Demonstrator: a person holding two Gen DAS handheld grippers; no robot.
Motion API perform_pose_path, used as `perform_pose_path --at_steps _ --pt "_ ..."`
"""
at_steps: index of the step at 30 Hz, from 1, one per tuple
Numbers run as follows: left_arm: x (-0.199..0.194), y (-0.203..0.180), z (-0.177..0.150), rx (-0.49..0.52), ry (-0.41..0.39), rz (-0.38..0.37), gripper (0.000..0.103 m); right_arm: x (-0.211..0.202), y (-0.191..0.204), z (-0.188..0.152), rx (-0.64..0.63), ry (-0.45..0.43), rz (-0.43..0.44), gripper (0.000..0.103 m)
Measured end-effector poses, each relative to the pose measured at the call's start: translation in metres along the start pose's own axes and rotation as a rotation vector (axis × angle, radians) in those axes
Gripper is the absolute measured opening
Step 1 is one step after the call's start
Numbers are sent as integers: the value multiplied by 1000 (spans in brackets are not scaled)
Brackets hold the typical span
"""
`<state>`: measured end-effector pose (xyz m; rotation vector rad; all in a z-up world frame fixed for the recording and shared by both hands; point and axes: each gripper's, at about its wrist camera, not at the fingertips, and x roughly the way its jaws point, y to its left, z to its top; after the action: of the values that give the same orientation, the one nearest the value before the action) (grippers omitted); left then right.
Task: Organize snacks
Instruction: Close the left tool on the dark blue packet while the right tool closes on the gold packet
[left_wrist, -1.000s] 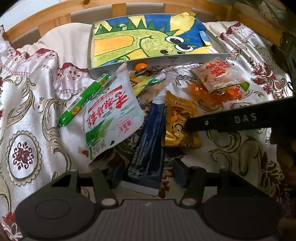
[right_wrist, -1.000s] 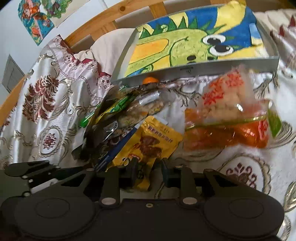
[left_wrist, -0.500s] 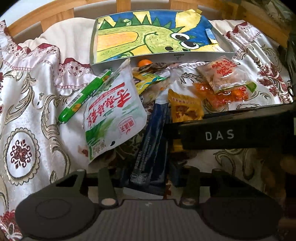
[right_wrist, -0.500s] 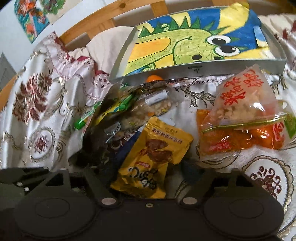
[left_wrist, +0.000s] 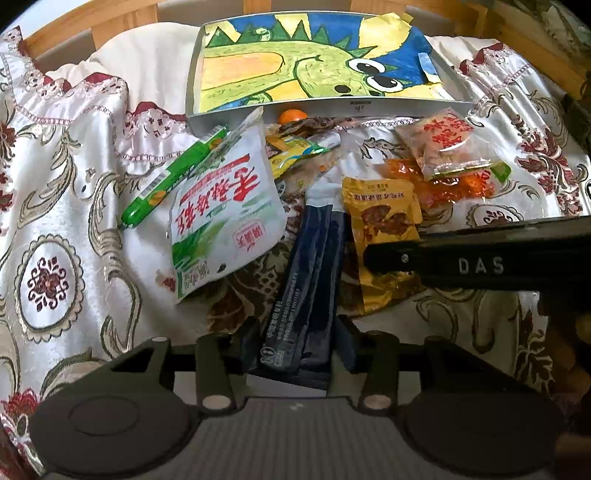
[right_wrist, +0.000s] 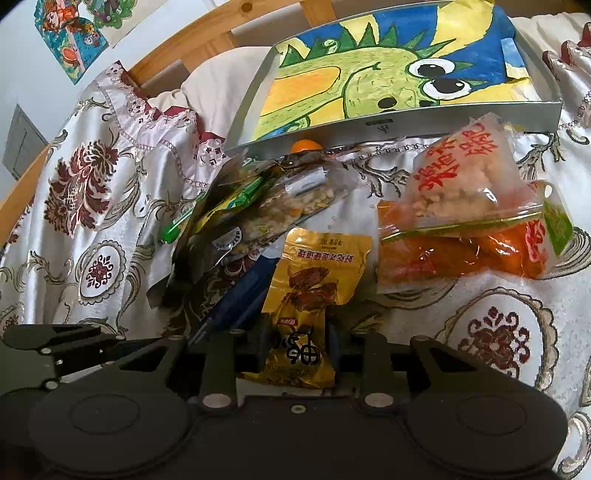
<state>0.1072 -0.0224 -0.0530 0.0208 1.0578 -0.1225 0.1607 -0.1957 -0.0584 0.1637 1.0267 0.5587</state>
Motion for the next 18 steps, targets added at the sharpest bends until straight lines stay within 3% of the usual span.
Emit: perform_pose_path --at_steps 4,8,12,18 --pt "9 -5 6 49 -5 0 62 1 1 -1 -10 1 -2 33" --pt "17 -4 9 46 1 -11 62 3 -2 -1 -1 10 9 34" --pt "17 -4 8 43 2 -21 45 4 -5 -1 8 11 24 34" --pt "5 -6 4 18 9 -13 41 -4 -3 -3 -9 2 43 31"
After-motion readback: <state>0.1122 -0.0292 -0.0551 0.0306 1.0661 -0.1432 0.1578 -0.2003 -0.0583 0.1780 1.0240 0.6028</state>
